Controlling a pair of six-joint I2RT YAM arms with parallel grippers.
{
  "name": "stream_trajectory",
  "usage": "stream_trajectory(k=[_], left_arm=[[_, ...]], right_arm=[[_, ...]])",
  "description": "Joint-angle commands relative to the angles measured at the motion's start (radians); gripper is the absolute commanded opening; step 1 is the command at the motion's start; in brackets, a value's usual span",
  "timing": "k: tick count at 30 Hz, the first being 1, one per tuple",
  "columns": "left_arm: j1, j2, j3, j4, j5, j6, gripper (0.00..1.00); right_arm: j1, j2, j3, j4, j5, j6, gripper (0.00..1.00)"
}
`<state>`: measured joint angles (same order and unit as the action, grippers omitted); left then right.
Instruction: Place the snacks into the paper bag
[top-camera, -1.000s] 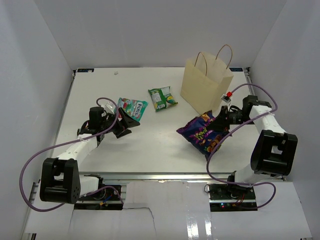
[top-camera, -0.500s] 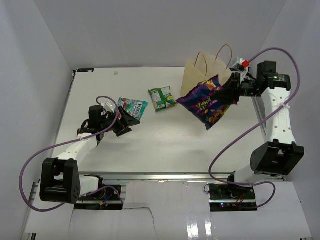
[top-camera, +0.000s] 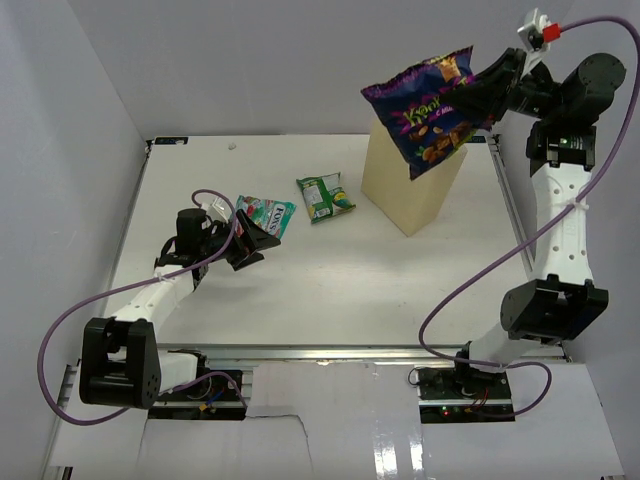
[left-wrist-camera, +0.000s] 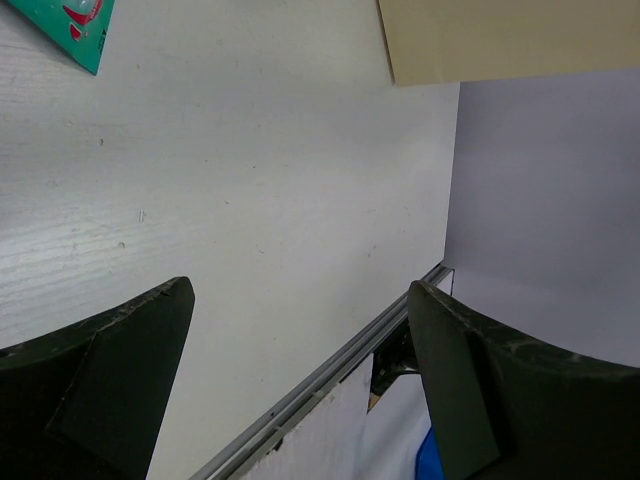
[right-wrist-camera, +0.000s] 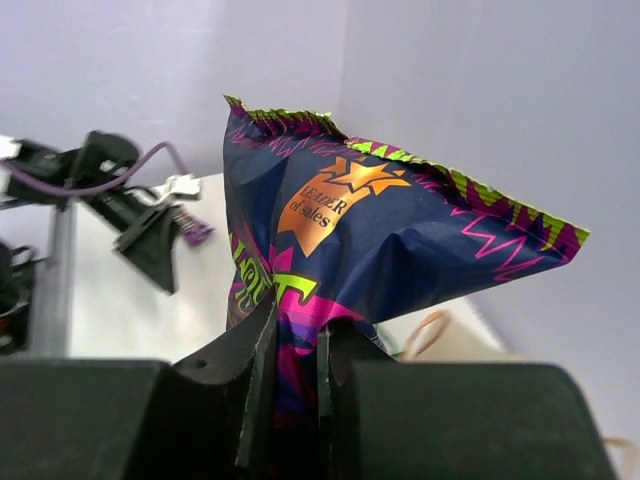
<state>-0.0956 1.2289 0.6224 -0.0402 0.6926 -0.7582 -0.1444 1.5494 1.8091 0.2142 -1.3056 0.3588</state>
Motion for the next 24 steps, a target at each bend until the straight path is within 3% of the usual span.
stream_trajectory(k=[1,4,9,13,18,19,24], left_arm=[[0.000,-0.037,0.037,-0.007,0.012,0.020,0.98],[0.002,-0.040,0.036,-0.007,0.010,0.020,0.98],[0.000,-0.048,0.030,-0.007,0.007,0.019,0.98],[0.000,-0.039,0.036,-0.007,0.008,0.019,0.98],[0.000,-0.022,0.043,-0.001,0.013,0.019,0.98],[0.002,-0.019,0.043,-0.001,0.015,0.019,0.98],[0.000,-0.025,0.031,0.003,0.013,0.019,0.98]], right_arm=[[-0.011,0.067,0.275,0.203,0.161,0.097,0.08],[-0.014,0.127,0.441,0.091,0.287,-0.015,0.08],[-0.014,0.135,0.469,0.007,0.526,-0.164,0.08],[0.009,0.117,0.379,-0.058,0.659,-0.273,0.08],[0.098,0.051,0.098,-0.056,0.833,-0.417,0.08],[0.121,0.026,0.060,-0.056,0.927,-0.438,0.08],[0.225,-0.052,-0.161,0.008,1.033,-0.491,0.08]])
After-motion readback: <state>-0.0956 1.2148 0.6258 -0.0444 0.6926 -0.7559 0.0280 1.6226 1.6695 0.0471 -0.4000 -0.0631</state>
